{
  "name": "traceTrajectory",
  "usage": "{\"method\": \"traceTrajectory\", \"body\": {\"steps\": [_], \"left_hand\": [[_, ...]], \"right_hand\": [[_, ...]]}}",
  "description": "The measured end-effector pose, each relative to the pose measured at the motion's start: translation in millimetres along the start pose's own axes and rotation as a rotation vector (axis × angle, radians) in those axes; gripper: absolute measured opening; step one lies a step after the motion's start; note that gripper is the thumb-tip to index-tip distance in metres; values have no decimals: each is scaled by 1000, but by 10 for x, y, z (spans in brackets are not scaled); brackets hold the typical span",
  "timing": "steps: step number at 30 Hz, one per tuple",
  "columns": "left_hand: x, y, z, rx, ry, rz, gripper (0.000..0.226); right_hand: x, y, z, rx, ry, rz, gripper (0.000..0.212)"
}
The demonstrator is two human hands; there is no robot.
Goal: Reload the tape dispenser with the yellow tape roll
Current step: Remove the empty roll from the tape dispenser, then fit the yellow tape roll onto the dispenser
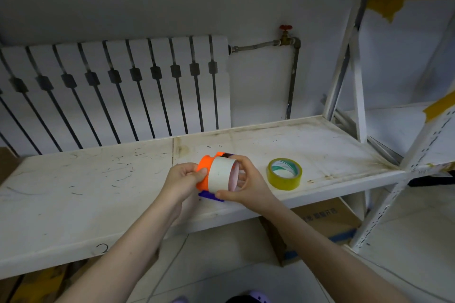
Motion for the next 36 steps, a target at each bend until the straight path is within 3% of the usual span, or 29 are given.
{"method": "traceTrajectory", "body": {"steps": [3, 5, 7, 11, 14, 18, 21, 26, 31, 36], "left_hand": [[91, -25, -53, 4, -77, 60, 8], [146, -46, -82, 2, -141, 153, 16], [227, -94, -119, -26, -207, 245, 25], [392, -97, -137, -47, -311, 310, 5], [479, -28, -147, -62, -322, 312, 7], [478, 103, -161, -79, -264, 293, 9], [524, 182, -153, -71, -242, 194, 5], [574, 236, -205, -75, -260, 68, 21], [522, 265, -201, -84, -263, 41, 25], [514, 253, -185, -103, -205, 4, 21]], "right_hand": [[-109, 20, 4, 56, 41, -96, 79], [-284, 15, 27, 107, 173, -264, 82], [-471, -75, 53, 50, 273, -344, 80], [-622, -389, 51, -150, 307, -86, 82], [-562, -596, 6, -251, 274, 89, 92], [-503, -1026, -83, -443, 258, 191, 80], [-629, -1381, -130, -522, 350, 311, 86], [-951, -1940, -31, -662, 528, 471, 92], [-1286, -2211, -14, -597, 702, 551, 87], [-1439, -2156, -74, -483, 664, 621, 82]]}}
Point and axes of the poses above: each hand's wrist, its own z-axis away from the middle knuckle, its own y-axis out of the palm, x = y × z, the point moved 8 cm from there along -z, towards the middle knuckle, and after that the axes turned 7 degrees about z, right-handed, at the moved point
